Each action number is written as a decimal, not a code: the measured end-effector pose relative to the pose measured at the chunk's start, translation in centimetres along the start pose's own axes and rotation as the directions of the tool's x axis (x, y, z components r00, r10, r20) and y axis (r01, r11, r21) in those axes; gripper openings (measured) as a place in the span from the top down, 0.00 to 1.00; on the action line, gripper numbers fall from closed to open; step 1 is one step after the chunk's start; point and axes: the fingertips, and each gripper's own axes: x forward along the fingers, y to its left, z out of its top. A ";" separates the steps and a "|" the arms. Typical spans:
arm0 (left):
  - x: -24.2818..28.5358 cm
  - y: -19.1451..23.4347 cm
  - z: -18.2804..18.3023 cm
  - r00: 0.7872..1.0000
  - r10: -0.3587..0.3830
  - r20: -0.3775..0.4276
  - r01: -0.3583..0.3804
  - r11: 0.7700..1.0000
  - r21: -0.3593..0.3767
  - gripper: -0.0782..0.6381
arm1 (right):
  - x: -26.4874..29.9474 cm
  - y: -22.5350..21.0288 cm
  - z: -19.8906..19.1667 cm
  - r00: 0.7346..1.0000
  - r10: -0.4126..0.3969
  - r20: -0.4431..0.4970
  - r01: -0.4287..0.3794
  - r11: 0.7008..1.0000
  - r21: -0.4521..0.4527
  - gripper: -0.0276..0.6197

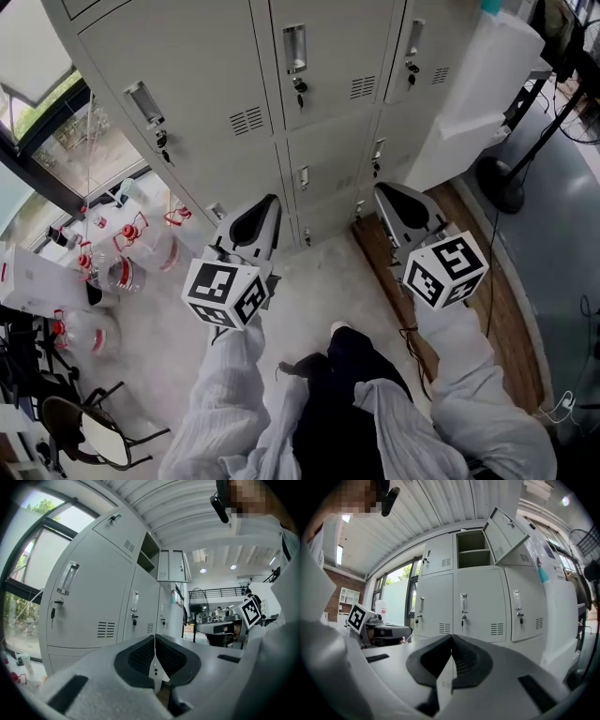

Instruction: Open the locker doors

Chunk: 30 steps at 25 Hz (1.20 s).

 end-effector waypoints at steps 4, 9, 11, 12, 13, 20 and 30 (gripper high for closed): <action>-1.1 -0.1 -1.6 1.000 0.009 -0.025 -0.010 1.000 -0.019 0.87 | -0.9 0.7 -1.4 1.000 -0.013 -0.014 0.013 1.000 -0.013 0.96; -1.9 -0.2 -4.2 0.998 0.010 -0.055 -0.013 0.999 -0.052 0.87 | -1.5 0.8 -3.8 0.998 -0.040 -0.047 0.040 0.999 0.002 0.96; -2.1 -0.2 -5.3 0.998 0.013 -0.069 -0.017 0.998 -0.064 0.87 | -1.5 0.9 -4.7 0.997 -0.052 -0.058 0.053 0.998 0.017 0.96; -2.2 -0.2 -5.7 0.997 0.014 -0.074 -0.020 0.997 -0.071 0.87 | -1.5 0.8 -5.2 0.996 -0.060 -0.061 0.062 0.998 0.026 0.95; -2.3 -0.2 -6.2 0.997 0.016 -0.079 -0.022 0.997 -0.078 0.87 | -1.6 0.7 -5.6 0.996 -0.070 -0.063 0.073 0.997 0.035 0.93; -2.0 0.4 -9.0 0.992 0.031 -0.122 -0.042 0.996 -0.084 0.87 | -1.2 -0.8 -7.9 0.992 -0.117 -0.042 0.120 0.989 0.091 0.75; 1.4 1.6 -14.6 0.988 0.047 -0.147 -0.061 0.994 -0.091 0.87 | 2.3 -3.7 -11.9 0.998 -0.066 0.000 0.066 0.997 0.034 0.74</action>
